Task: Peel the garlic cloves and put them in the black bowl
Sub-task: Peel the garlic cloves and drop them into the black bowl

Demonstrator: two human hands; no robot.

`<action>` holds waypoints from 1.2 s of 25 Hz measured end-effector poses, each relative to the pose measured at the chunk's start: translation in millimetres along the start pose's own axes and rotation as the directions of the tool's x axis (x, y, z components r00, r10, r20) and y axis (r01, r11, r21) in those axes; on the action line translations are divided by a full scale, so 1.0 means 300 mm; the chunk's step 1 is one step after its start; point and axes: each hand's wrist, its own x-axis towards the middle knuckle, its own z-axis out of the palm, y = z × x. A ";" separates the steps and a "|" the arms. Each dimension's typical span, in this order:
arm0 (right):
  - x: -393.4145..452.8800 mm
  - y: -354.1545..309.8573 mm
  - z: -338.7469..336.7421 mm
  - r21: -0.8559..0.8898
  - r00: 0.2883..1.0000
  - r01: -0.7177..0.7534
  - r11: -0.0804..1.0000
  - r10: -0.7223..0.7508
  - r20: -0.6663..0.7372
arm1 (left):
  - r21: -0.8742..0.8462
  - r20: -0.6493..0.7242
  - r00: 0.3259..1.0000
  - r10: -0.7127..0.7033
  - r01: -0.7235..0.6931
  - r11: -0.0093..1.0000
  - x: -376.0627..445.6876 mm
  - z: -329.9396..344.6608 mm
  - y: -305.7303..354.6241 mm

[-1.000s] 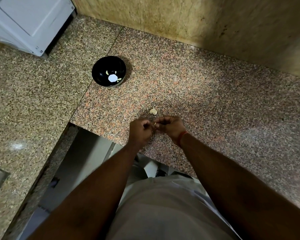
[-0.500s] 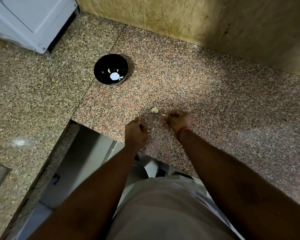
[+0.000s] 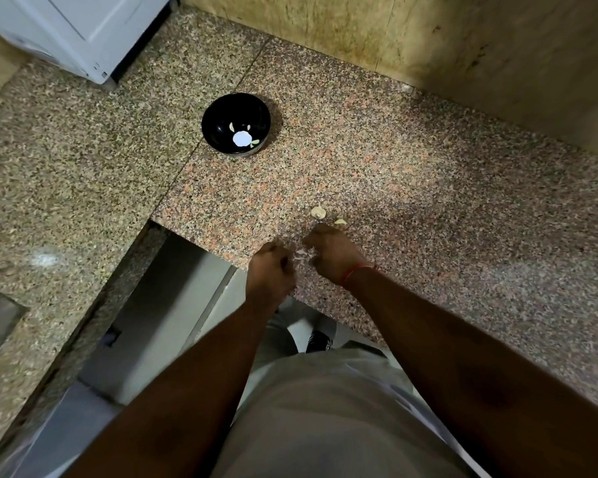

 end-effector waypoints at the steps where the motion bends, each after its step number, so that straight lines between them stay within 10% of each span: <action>1: 0.008 -0.016 0.000 -0.019 1.000 0.028 0.999 -0.028 0.004 | 0.000 -0.006 1.000 -0.015 0.015 1.000 -0.004 -0.003 -0.008; 30: 0.023 -0.111 0.085 -0.136 0.992 0.128 0.982 -0.129 0.000 | -0.041 -0.027 1.000 -0.001 0.000 0.999 -0.010 0.018 -0.086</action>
